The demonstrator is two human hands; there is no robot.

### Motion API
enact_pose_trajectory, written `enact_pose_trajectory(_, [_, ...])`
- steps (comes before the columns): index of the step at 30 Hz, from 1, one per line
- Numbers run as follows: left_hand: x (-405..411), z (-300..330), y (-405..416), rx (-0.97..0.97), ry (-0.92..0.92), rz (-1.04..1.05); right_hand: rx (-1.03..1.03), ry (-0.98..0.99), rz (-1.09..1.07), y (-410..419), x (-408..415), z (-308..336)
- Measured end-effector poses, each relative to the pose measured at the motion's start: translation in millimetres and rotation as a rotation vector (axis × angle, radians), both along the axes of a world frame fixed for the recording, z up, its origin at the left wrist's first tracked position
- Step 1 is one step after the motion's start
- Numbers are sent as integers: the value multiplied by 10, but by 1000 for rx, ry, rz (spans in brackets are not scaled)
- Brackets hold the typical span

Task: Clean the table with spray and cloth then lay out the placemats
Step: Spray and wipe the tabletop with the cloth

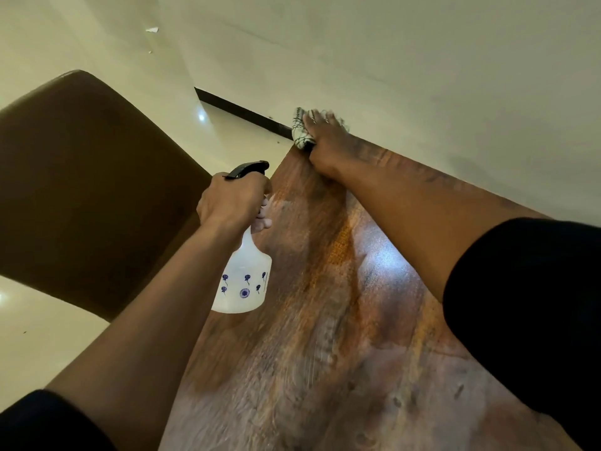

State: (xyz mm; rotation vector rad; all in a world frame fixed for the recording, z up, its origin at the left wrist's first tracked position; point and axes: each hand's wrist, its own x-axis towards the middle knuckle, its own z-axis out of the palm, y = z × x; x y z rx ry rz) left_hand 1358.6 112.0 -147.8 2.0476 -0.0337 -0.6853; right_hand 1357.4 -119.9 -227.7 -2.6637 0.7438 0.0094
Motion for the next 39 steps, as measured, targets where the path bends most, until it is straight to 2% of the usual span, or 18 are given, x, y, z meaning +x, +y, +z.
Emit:
enact_pose_trajectory(4, [-28, 33, -75, 11, -13, -24, -20, -15, -87, -5, -322, -11])
enact_pose_trajectory(13, [-174, 148, -204, 43, 34, -19, -56, -9, -373, -448, -1812, -83])
enact_pose_trajectory(20, [-195, 196, -120, 24, 23, -28, -87, -19, -469, -314, -1623, -103])
enact_pose_trajectory(26, [-116, 174, 72, 3, -13, -19, -79, -12, -237, 133, -926, -34])
enact_pose_trajectory(30, [-73, 174, 210, -7, -4, 5, 7, -64, 33, 791, -582, -61])
enact_pose_trajectory(34, [-116, 174, 321, -3, 6, 22, 49, -125, 302, 1347, -644, -153])
enact_pose_trajectory(39, [-264, 183, 433, -4, 40, 27, 64, -100, 290, 1260, -904, -40])
